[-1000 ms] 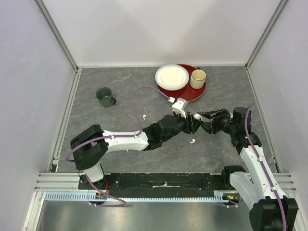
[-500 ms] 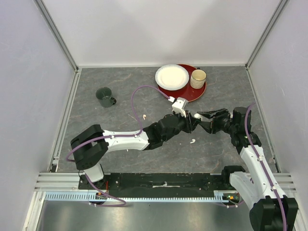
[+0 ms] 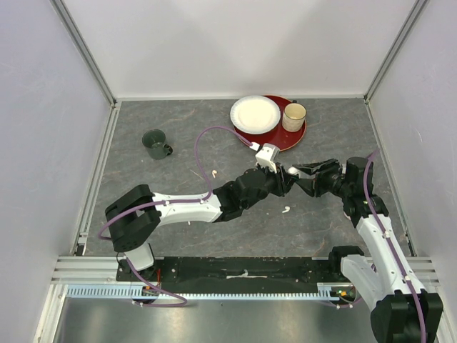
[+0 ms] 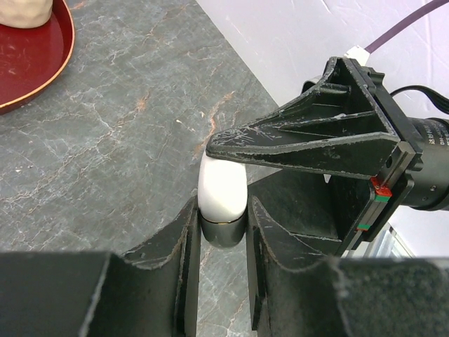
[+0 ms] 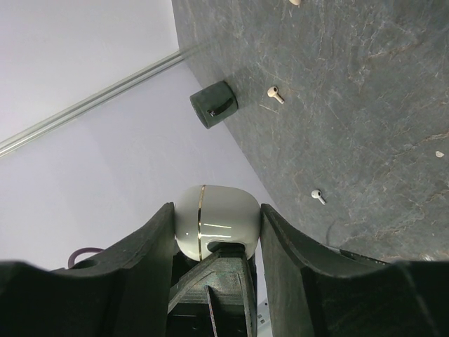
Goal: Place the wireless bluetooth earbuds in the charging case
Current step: Pick up the charging case at the center of the board.
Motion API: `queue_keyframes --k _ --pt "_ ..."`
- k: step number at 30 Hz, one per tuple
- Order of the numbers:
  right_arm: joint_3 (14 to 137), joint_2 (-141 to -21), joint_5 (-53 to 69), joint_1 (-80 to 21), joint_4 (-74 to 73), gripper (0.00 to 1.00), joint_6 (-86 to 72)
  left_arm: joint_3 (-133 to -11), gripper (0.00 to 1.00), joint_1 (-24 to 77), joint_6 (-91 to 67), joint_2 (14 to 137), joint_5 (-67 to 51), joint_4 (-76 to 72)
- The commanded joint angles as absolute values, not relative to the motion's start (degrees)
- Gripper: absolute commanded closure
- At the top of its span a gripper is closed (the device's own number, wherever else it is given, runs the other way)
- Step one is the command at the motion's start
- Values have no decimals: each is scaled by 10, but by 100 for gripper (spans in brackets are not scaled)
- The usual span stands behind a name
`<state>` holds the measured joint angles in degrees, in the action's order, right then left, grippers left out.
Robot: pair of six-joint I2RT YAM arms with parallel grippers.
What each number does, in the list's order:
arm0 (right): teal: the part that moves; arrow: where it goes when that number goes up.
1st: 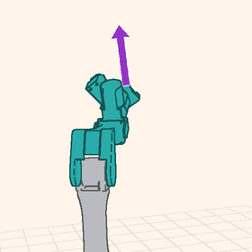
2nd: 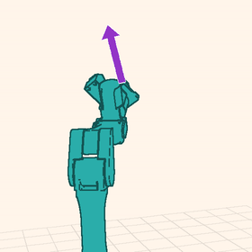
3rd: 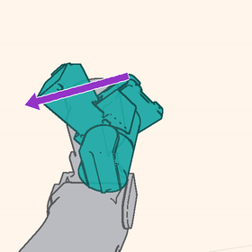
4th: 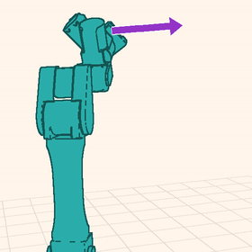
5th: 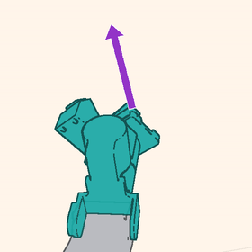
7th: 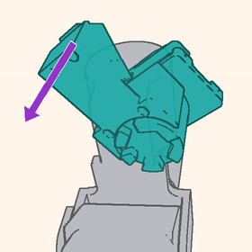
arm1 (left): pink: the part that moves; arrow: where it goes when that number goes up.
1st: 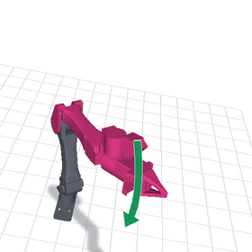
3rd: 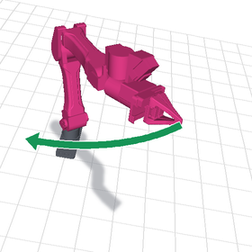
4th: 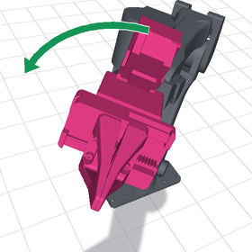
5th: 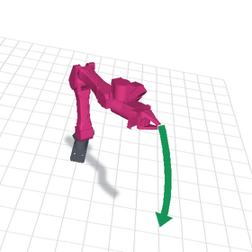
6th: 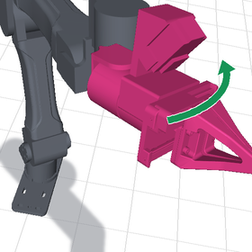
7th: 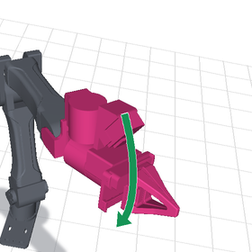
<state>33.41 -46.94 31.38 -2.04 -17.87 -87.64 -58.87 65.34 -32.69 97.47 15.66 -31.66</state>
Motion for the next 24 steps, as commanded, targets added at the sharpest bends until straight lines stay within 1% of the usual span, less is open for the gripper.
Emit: queue_keyframes --k 1,3,4,5,6,7,9,11,14,19,21,24 --pt "366 -469 347 -31 -168 76 -864 -611 98 657 -314 976 164 -331" --pt "366 -469 348 -31 -167 74 -862 -607 98 657 -311 973 168 -337" --pt "367 -470 348 -30 -168 75 -862 -605 98 657 -311 972 169 -340" --pt "367 -470 346 -31 -168 83 -862 -605 98 657 -310 971 170 -340" --pt "368 -468 346 -31 -167 95 -864 -604 98 657 -310 970 172 -340" --pt "368 -469 346 -31 -167 96 -866 -605 98 657 -310 971 172 -340" --pt "369 -472 352 -31 -167 99 -869 -605 86 657 -309 971 171 -344" --pt "367 -473 355 -32 -166 99 -873 -607 73 657 -309 975 167 -350" --pt "368 -474 357 -33 -163 100 -875 -618 67 657 -310 982 157 -348" --pt "365 -473 359 -34 -160 100 -880 -620 60 657 -314 985 160 -353" --pt "361 -473 360 -34 -156 100 -882 -620 55 657 -314 985 161 -354" --pt "359 -473 360 -34 -152 100 -885 -620 53 657 -315 985 160 -355"
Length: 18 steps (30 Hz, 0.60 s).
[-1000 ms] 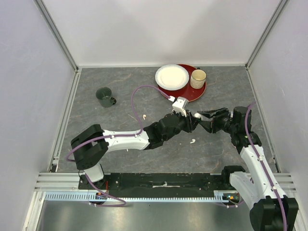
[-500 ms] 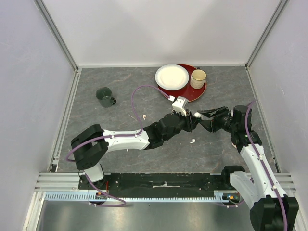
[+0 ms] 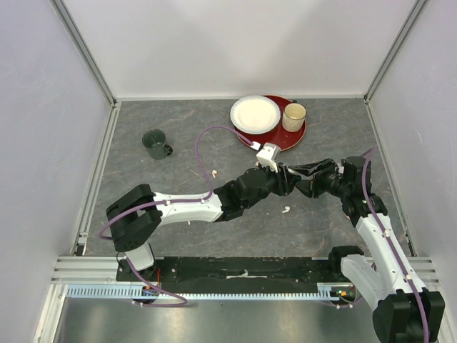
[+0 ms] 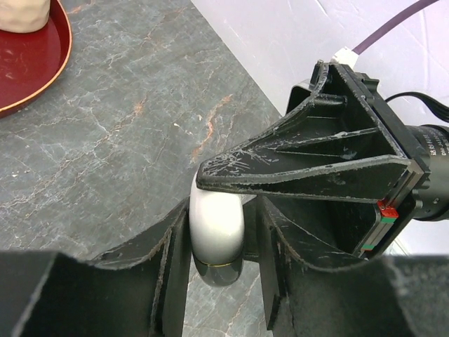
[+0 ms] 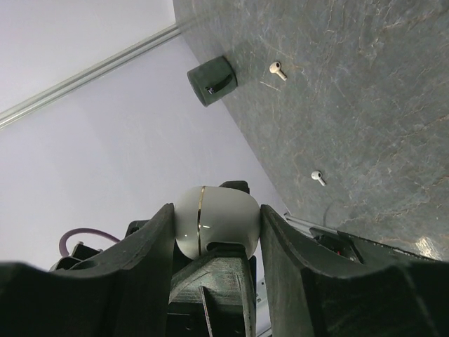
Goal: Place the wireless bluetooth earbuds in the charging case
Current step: Pick up the charging case at the center of the board.
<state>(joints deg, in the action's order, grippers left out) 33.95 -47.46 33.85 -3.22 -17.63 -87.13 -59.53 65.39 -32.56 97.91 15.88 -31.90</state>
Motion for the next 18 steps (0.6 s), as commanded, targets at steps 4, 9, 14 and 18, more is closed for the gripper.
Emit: queue_keyframes --k 4,9,14,18 --pt "357 -472 360 -34 -152 100 -886 -616 66 657 -317 984 163 -355" --pt "354 -472 359 -35 -152 98 -884 -612 94 657 -318 983 165 -353" --pt "371 -469 349 -34 -152 61 -847 -608 98 657 -304 975 171 -342" --pt "403 -475 343 -35 -154 3 -782 -575 98 657 -276 941 176 -351"
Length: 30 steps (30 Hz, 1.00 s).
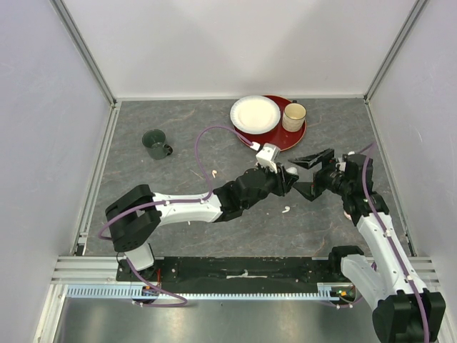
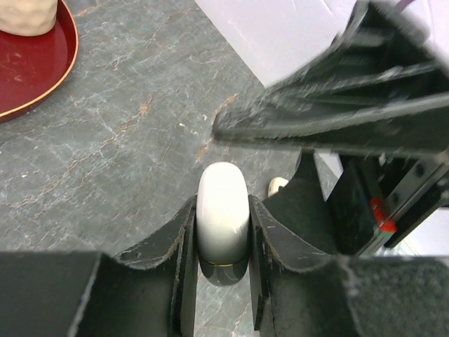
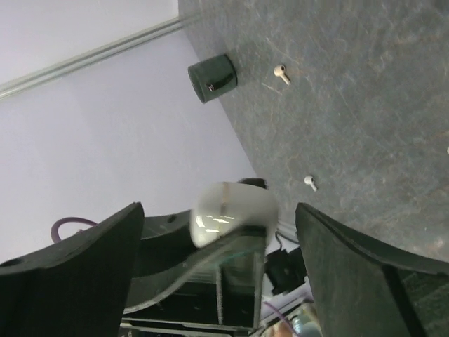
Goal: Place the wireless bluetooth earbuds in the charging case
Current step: Pick up the charging case at the center of the board.
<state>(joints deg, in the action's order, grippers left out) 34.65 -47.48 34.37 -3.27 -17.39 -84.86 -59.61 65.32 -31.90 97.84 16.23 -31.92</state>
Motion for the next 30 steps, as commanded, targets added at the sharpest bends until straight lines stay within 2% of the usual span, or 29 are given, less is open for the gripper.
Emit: queue_keyframes --k 1,4,10,16,22,30 --pt "411 -482 350 -35 -154 2 -756 -565 98 653 -269 931 174 -356" --pt "444 -496 378 -35 -156 2 -723 -519 98 635 -244 871 152 -359" --pt "475 -538 478 -34 -154 2 -668 -384 98 494 -228 691 -136 -419" --pt "498 -542 541 -56 -141 2 -645 -379 98 405 -196 587 -334 -326" --pt "516 -562 563 -112 -27 2 -725 -424 98 399 -187 592 -424 -270" --pt "519 -577 527 -198 14 2 -775 -429 98 399 -196 603 -428 -277"
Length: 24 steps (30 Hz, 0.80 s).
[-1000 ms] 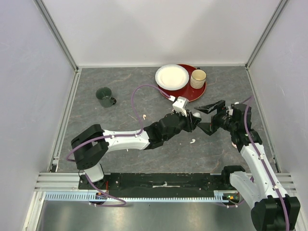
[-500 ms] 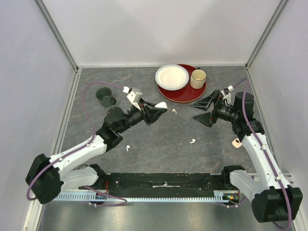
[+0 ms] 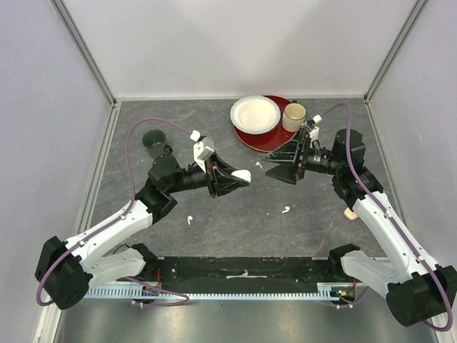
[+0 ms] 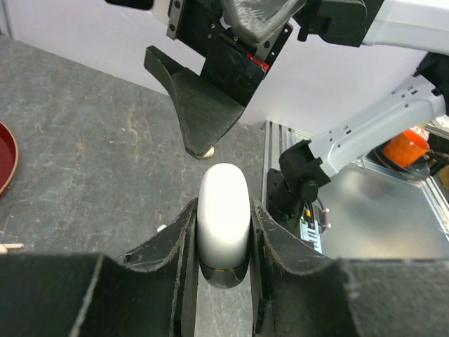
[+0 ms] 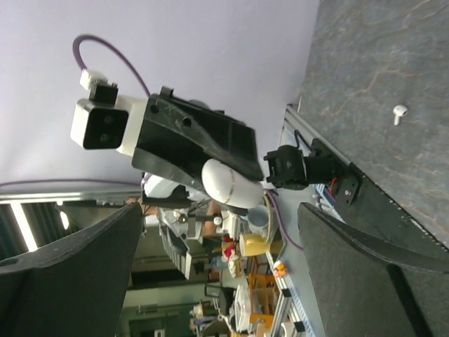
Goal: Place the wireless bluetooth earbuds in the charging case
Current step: Pick up the charging case at the center of the board.
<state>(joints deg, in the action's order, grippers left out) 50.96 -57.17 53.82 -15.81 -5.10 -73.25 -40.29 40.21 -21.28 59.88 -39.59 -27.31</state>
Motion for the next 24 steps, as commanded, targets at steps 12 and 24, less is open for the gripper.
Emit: queue_keyframes --k 12,24 --pt "437 -593 461 -296 108 2 -879 -442 98 399 -195 619 -424 -277" --pt "390 -581 399 -307 160 23 -961 -446 98 399 -212 631 -437 -284"
